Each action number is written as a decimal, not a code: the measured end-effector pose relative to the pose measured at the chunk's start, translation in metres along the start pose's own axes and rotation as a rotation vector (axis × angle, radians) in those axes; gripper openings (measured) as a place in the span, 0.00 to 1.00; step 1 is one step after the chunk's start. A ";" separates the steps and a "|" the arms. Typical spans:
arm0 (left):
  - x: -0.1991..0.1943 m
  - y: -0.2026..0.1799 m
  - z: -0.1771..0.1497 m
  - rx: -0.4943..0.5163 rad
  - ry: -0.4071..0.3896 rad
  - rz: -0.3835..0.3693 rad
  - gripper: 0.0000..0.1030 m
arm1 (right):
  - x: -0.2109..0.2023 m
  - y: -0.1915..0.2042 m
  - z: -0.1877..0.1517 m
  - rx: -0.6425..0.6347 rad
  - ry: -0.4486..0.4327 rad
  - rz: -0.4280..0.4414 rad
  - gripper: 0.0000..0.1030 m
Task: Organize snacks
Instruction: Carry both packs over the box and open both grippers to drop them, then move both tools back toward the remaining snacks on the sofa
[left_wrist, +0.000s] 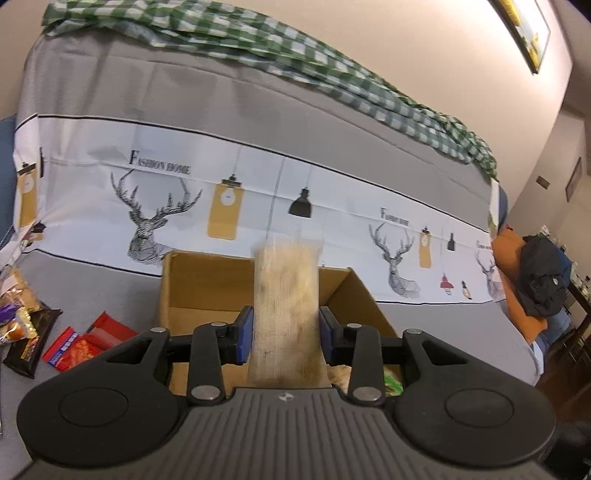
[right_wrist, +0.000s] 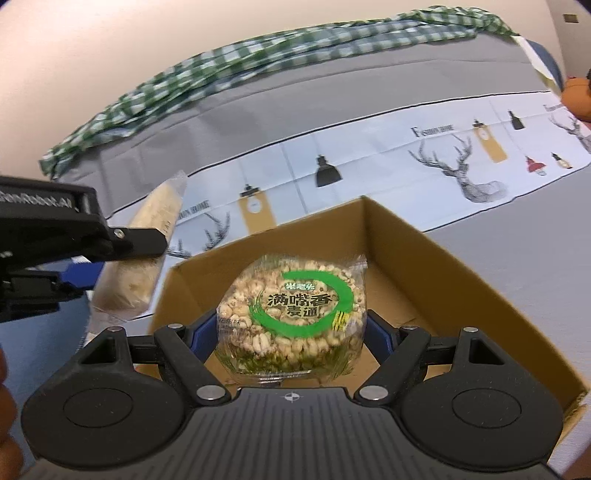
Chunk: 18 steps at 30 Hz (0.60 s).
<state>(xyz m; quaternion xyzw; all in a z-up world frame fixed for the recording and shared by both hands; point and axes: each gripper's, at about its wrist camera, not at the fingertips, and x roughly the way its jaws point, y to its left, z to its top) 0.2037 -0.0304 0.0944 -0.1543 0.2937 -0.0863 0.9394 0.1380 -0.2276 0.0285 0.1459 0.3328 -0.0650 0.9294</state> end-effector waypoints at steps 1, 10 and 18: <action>-0.002 -0.001 0.000 0.003 -0.002 -0.007 0.41 | 0.000 -0.001 0.000 0.005 0.003 -0.006 0.80; -0.030 0.001 -0.006 0.008 -0.049 0.020 0.51 | -0.002 -0.001 0.000 -0.008 -0.004 -0.021 0.80; -0.091 0.017 -0.022 0.100 -0.178 0.014 0.51 | -0.007 0.007 -0.004 -0.059 -0.026 -0.025 0.80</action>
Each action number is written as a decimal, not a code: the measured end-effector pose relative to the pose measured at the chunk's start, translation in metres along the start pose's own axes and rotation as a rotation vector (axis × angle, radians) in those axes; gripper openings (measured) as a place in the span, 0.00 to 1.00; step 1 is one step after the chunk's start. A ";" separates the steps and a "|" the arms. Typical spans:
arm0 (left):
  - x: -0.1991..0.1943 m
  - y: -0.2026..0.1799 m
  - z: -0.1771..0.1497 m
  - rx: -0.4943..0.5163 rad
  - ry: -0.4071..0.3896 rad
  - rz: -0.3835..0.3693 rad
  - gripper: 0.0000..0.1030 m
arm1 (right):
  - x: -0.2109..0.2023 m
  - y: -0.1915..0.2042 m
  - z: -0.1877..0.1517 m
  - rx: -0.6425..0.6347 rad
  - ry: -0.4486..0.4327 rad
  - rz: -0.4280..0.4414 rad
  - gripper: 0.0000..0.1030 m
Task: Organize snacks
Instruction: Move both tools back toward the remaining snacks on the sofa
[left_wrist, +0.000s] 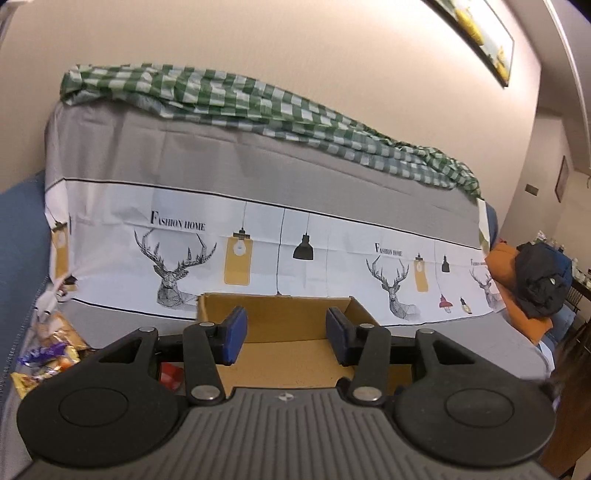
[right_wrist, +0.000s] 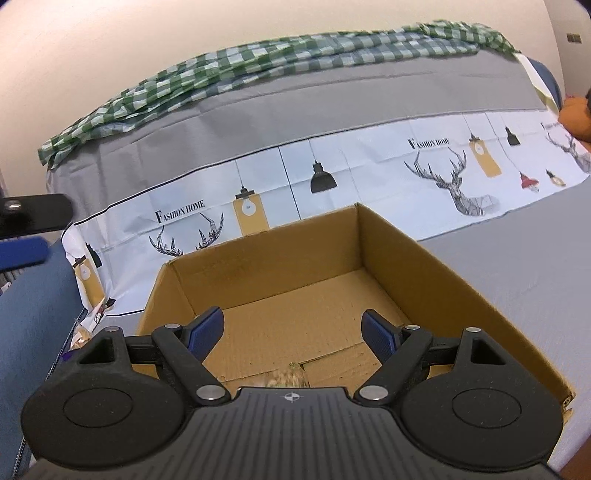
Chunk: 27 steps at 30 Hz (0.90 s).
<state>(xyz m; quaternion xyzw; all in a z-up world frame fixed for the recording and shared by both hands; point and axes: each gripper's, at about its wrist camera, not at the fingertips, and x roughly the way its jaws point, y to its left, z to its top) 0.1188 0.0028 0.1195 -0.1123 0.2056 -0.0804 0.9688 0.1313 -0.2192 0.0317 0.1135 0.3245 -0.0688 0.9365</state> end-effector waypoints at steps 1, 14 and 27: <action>-0.007 0.006 -0.001 0.006 -0.004 0.002 0.51 | -0.002 0.002 -0.001 -0.013 -0.007 -0.001 0.80; -0.077 0.140 -0.053 -0.003 0.078 0.211 0.19 | -0.054 0.040 -0.021 -0.162 -0.133 0.126 0.49; -0.083 0.205 -0.099 -0.135 0.105 0.258 0.12 | -0.090 0.129 -0.061 -0.341 -0.050 0.453 0.38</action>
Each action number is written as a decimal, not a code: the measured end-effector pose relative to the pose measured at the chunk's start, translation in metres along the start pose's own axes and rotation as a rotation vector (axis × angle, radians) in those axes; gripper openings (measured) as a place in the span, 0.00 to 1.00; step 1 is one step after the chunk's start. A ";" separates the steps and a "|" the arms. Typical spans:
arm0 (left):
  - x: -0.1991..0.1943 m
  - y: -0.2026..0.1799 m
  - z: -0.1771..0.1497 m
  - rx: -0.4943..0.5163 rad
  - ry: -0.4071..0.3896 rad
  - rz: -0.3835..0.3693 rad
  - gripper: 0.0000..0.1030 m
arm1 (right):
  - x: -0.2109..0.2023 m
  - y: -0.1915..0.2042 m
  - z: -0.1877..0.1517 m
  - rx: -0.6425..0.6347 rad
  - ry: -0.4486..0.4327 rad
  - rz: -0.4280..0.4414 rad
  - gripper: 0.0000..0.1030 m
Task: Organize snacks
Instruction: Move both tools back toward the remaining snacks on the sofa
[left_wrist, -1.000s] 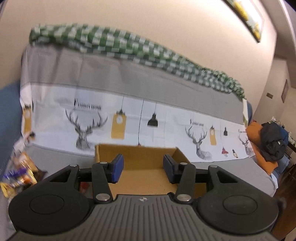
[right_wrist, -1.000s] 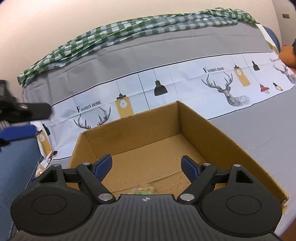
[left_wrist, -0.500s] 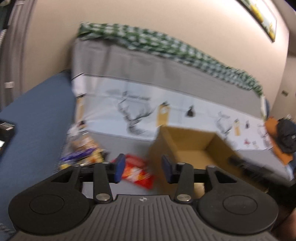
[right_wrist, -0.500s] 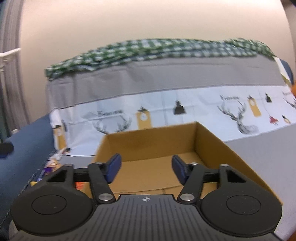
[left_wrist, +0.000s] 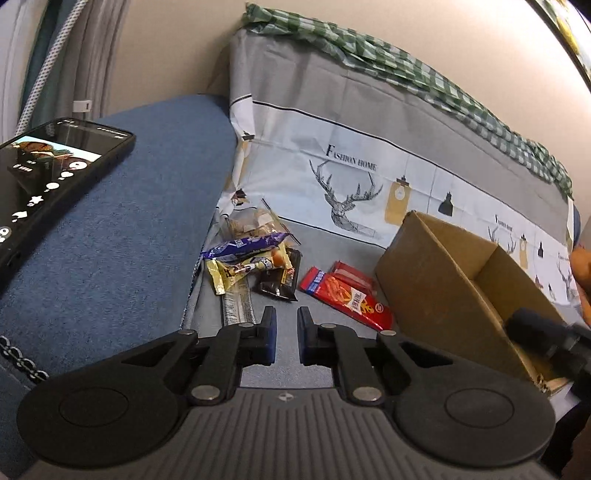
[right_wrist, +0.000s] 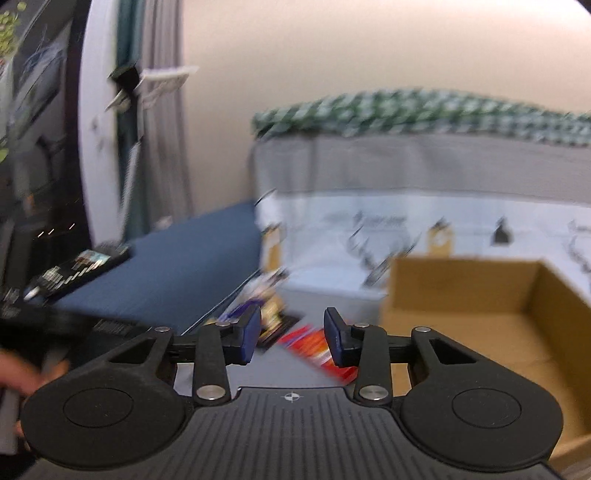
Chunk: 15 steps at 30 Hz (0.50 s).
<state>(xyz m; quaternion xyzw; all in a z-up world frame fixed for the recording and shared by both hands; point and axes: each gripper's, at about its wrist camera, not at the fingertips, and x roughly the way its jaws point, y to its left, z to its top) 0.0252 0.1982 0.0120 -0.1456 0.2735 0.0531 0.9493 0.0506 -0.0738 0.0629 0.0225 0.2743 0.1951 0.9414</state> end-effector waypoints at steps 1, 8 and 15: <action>0.000 -0.002 0.001 0.005 -0.004 0.001 0.12 | 0.004 0.006 -0.002 -0.001 0.025 0.015 0.38; 0.003 0.000 0.001 -0.034 -0.005 0.001 0.14 | 0.030 0.035 -0.021 -0.063 0.110 -0.009 0.42; 0.009 0.001 0.003 -0.016 0.028 -0.024 0.20 | 0.063 0.040 -0.037 -0.027 0.223 -0.061 0.44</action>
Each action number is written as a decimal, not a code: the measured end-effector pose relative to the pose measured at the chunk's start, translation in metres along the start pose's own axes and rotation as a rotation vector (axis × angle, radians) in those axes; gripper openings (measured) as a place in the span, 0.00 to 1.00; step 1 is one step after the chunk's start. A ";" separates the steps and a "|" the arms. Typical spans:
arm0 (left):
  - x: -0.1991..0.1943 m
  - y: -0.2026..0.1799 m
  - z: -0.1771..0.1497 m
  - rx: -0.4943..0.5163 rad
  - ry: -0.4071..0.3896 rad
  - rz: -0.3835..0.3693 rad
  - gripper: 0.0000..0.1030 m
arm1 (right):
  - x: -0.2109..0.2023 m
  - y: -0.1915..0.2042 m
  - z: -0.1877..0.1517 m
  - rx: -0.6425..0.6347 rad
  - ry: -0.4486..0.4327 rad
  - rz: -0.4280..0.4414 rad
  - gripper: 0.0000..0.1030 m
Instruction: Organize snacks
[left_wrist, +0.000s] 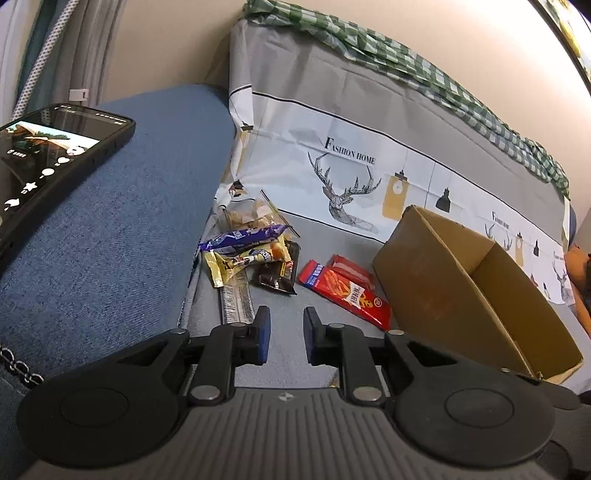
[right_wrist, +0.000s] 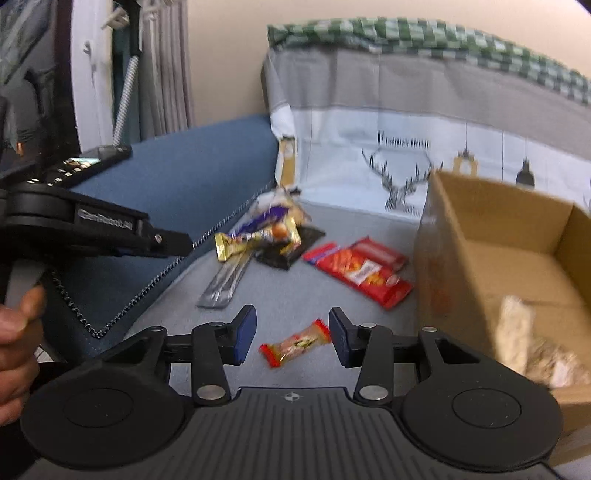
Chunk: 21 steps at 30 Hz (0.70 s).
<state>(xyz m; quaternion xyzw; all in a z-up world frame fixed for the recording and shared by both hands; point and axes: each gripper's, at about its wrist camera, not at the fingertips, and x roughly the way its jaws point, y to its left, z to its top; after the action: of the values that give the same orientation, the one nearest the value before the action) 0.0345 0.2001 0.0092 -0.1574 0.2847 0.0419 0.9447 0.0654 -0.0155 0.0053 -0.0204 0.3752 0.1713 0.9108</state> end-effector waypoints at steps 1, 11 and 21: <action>0.000 0.000 0.000 0.006 -0.001 0.000 0.20 | 0.005 0.001 0.000 0.006 0.011 -0.001 0.44; 0.011 -0.003 -0.002 0.021 0.032 0.019 0.20 | 0.071 -0.015 0.002 0.084 0.165 -0.043 0.52; 0.053 -0.012 0.000 0.026 0.123 0.106 0.23 | 0.101 -0.009 -0.005 0.046 0.225 0.024 0.32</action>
<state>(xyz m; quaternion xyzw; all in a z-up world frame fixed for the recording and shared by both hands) 0.0805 0.1882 -0.0162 -0.1319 0.3507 0.0784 0.9238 0.1315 0.0049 -0.0688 -0.0142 0.4791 0.1704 0.8609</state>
